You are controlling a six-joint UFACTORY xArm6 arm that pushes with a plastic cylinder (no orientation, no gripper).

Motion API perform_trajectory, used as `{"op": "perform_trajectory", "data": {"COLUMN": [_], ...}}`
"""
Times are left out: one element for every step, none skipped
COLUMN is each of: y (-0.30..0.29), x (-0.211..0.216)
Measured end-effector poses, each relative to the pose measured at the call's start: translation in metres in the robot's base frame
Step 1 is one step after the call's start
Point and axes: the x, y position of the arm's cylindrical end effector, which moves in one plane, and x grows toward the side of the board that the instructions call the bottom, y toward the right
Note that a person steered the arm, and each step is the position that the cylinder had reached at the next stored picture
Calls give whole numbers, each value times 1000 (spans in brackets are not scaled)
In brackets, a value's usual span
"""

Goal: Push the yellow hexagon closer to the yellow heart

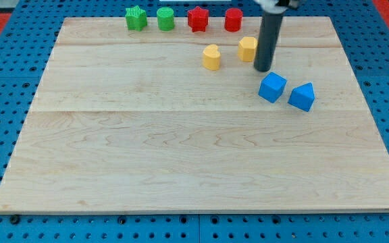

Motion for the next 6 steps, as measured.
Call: {"op": "perform_trajectory", "data": {"y": [34,-63,-154,-111,-90,-140], "x": [-34,-15,13,-8,-39,-54]}}
